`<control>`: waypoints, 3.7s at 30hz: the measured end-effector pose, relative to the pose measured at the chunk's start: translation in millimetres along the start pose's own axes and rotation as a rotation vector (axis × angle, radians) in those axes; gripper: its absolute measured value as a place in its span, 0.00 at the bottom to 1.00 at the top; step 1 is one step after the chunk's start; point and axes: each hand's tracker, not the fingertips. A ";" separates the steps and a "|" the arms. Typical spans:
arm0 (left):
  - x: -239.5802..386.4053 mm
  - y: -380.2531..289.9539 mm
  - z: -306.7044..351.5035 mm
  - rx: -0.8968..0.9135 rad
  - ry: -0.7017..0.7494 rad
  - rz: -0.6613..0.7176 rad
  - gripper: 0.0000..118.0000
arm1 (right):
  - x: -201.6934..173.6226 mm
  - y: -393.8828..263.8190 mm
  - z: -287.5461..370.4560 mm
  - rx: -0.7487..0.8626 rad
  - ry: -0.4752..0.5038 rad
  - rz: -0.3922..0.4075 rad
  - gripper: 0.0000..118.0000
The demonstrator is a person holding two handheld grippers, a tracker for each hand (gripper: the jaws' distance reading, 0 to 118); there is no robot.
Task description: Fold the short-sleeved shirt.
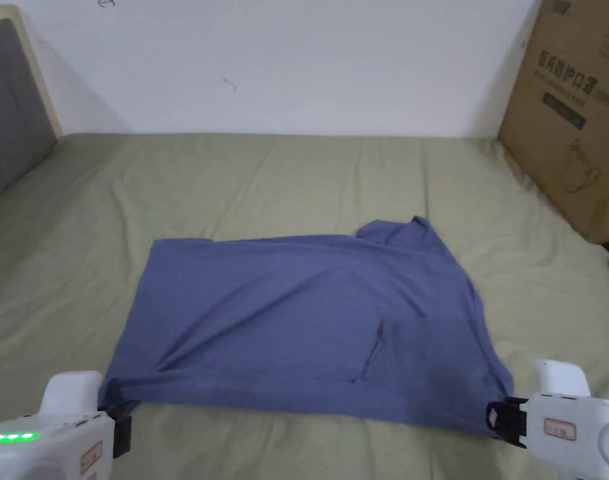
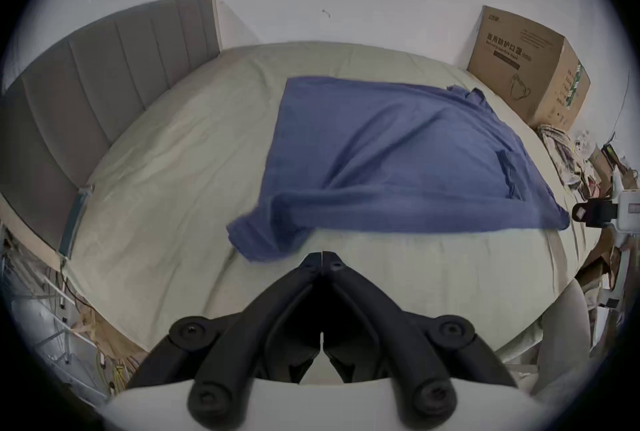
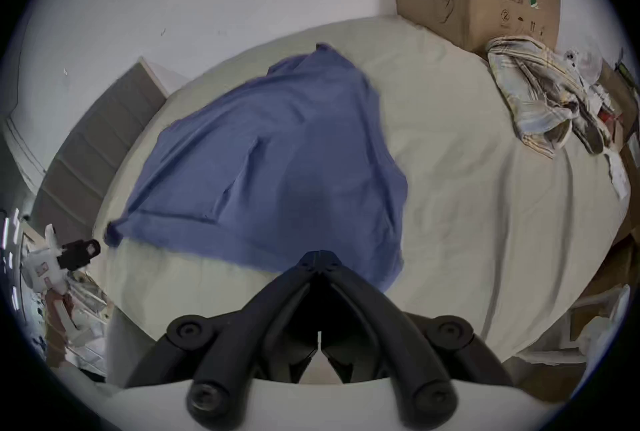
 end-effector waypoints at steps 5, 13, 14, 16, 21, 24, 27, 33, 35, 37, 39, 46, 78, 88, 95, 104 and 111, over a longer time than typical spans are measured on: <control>-10.4 -4.6 -6.8 -0.008 0.007 0.024 0.18 | -4.3 -4.3 -7.6 -0.024 0.029 -0.012 0.00; -41.4 11.0 -19.3 0.027 0.055 0.116 0.91 | -6.5 3.6 -13.7 -0.035 0.013 0.000 0.00; -45.9 14.1 -22.9 0.044 0.049 0.155 0.91 | -6.7 4.0 -14.4 -0.036 0.014 -0.003 0.00; -54.9 20.3 -32.6 0.056 0.013 0.218 0.90 | -6.6 4.9 -17.3 -0.044 0.011 -0.003 0.00; -59.6 21.0 -68.7 -0.069 -0.020 0.251 0.24 | -3.0 2.3 -26.1 -0.067 -0.001 -0.021 0.00; -54.3 17.7 -60.3 -0.006 -0.004 0.253 0.05 | -2.0 -2.4 -26.3 -0.081 0.006 -0.034 0.00; -47.3 27.0 -47.2 0.034 0.014 0.209 0.04 | -2.0 -3.3 -25.9 -0.090 -0.006 -0.022 0.00; -38.4 32.6 -38.0 0.027 0.034 0.113 0.05 | -2.3 2.4 -9.5 -0.013 -0.020 -0.006 0.09; -36.0 31.0 -37.1 0.024 0.035 0.113 0.05 | -3.1 3.6 -2.9 0.035 -0.059 0.054 0.51; -37.4 29.1 -38.0 0.022 0.035 0.119 0.05 | 0.7 6.7 -2.5 0.033 -0.075 0.067 0.55; -37.1 28.5 -38.0 0.016 0.037 0.123 0.05 | 5.7 11.0 -6.6 0.037 -0.079 0.051 0.55; -40.1 28.0 -40.1 -0.002 0.036 0.113 0.05 | 19.8 -3.9 -46.8 -0.102 -0.075 0.020 0.03; -39.0 141.0 -150.7 -0.149 0.080 -0.054 0.08 | 15.3 179.5 -133.8 -0.077 -0.126 0.034 0.05; -40.5 135.4 -100.3 -0.022 0.064 -0.005 0.87 | 4.9 170.6 -100.5 0.000 -0.152 0.096 0.54; -29.3 98.9 -50.1 0.010 -0.009 0.037 0.00 | -24.5 144.8 -61.7 0.066 -0.070 0.080 0.01; -32.0 69.5 -52.4 -0.023 -0.006 0.051 0.01 | -51.5 82.5 -68.9 -0.009 -0.016 0.112 0.00; -48.4 84.3 -96.8 -0.087 0.024 0.127 0.86 | -43.6 76.1 -64.5 -0.015 0.065 0.002 0.00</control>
